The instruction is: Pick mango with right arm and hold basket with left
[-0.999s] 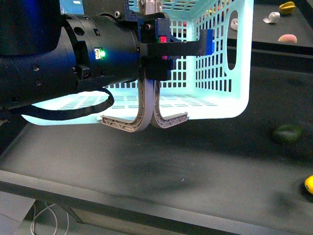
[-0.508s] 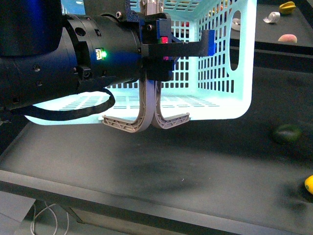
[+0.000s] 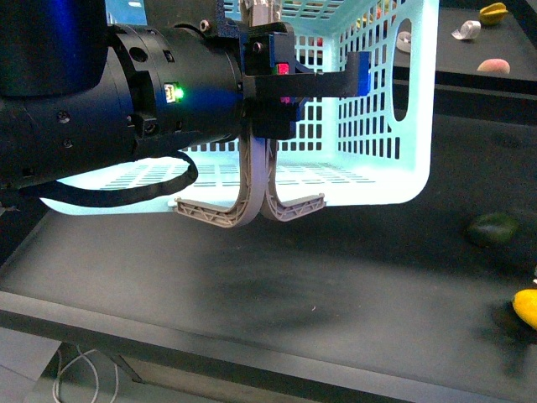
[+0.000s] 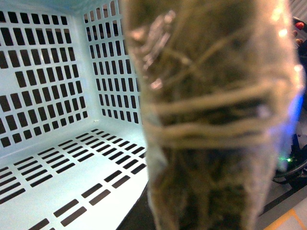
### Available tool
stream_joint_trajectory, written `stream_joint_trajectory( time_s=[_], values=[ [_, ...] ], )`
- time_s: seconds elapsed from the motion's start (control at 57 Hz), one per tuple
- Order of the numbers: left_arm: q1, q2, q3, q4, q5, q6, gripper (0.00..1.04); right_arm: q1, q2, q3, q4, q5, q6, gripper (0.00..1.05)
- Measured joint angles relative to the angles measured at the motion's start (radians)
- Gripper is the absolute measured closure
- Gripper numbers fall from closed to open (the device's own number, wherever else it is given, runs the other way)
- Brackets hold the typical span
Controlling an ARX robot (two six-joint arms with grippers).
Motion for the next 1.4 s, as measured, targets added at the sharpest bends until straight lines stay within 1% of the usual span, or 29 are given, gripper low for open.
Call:
stream_joint_trajectory(
  time_s=[0.245,0.526,0.578,0.596,0.684,0.701,0.789,0.911,0.982,1.262,1.402],
  values=[
    [0.000,0.000,0.000,0.000,0.000,0.000,1.01,0.006,0.022,0.010,0.010,0.005,0.039,0.08],
    [0.000,0.000,0.000,0.000,0.000,0.000,1.01,-0.009,0.034,0.019,0.014,0.016,0.056,0.09],
    [0.000,0.000,0.000,0.000,0.000,0.000,1.01,-0.012,0.034,0.020,0.014,0.017,0.058,0.13],
    [0.000,0.000,0.000,0.000,0.000,0.000,1.01,-0.014,0.033,0.020,0.014,0.018,0.058,0.16],
    [0.000,0.000,0.000,0.000,0.000,0.000,1.01,-0.017,0.034,0.021,0.014,0.020,0.060,0.25],
    [0.000,0.000,0.000,0.000,0.000,0.000,1.01,-0.018,0.034,0.021,0.015,0.020,0.061,0.28],
    [0.000,0.000,0.000,0.000,0.000,0.000,1.01,-0.022,0.034,0.021,0.018,0.019,0.068,0.37],
    [0.000,0.000,0.000,0.000,0.000,0.000,1.01,-0.026,0.034,0.021,0.026,0.014,0.074,0.44],
    [0.000,0.000,0.000,0.000,0.000,0.000,1.01,-0.028,0.034,0.016,0.056,0.006,0.096,0.45],
    [0.000,0.000,0.000,0.000,0.000,0.000,1.01,-0.022,-0.029,-0.069,0.187,-0.083,0.263,0.46],
    [0.000,0.000,0.000,0.000,0.000,0.000,1.01,0.002,-0.123,-0.164,0.307,-0.126,0.360,0.46]
  ],
)
